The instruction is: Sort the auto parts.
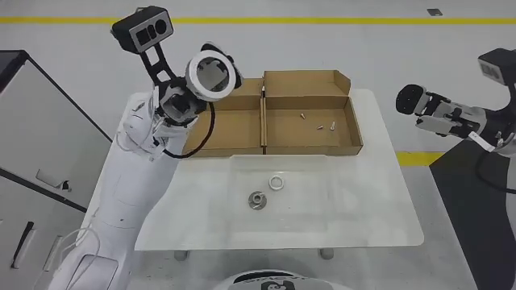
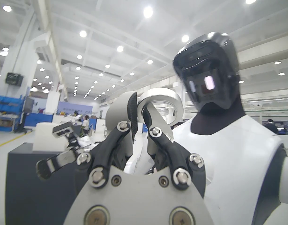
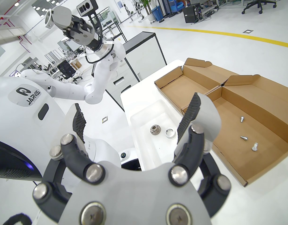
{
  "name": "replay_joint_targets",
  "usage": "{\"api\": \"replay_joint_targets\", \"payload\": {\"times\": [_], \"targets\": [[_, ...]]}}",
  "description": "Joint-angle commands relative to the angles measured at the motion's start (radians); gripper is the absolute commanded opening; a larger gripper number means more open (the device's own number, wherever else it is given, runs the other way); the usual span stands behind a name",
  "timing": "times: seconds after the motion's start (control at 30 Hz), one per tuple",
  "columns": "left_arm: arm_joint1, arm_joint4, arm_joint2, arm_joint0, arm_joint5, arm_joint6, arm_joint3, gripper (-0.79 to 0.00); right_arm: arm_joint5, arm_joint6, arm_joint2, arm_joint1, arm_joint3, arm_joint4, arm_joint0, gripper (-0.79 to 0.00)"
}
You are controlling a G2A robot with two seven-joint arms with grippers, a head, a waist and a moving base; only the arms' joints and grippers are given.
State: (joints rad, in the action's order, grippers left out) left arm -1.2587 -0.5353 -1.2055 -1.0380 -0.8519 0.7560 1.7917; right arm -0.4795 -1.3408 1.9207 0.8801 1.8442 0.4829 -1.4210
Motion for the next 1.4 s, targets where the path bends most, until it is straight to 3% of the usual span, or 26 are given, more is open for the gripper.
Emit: {"api": "replay_joint_targets", "payload": {"times": [0.0, 0.27, 0.4, 0.53, 0.67, 1.07, 1.37], "targets": [[0.001, 0.115, -0.004, -0.001, 0.045, -0.007, -0.01, -0.785, 0.0, 0.0, 0.0, 0.0, 0.0, 0.0, 0.0, 0.0], [0.003, 0.443, -0.016, -0.008, 0.204, -0.103, -0.049, -0.785, 0.0, 0.0, 0.0, 0.0, 0.0, 0.0, 0.0, 0.0], [0.004, 0.579, -0.029, 0.03, 0.352, -0.144, -0.094, -0.785, 0.0, 0.0, 0.0, 0.0, 0.0, 0.0, 0.0, 0.0], [0.013, 0.812, -0.033, 0.075, 0.522, -0.095, -0.121, -0.785, 0.0, 0.0, 0.0, 0.0, 0.0, 0.0, 0.0, 0.0], [0.024, 0.996, -0.025, 0.088, 0.599, -0.029, -0.146, -0.785, 0.0, 0.0, 0.0, 0.0, 0.0, 0.0, 0.0, 0.0], [0.045, 1.359, 0.057, 0.135, 0.622, 0.197, -0.212, -0.785, 0.0, 0.0, 0.0, 0.0, 0.0, 0.0, 0.0, 0.0], [0.006, 1.501, 0.247, 0.342, 0.595, 0.269, -0.451, -0.785, 0.0, 0.0, 0.0, 0.0, 0.0, 0.0, 0.0, 0.0]]}}
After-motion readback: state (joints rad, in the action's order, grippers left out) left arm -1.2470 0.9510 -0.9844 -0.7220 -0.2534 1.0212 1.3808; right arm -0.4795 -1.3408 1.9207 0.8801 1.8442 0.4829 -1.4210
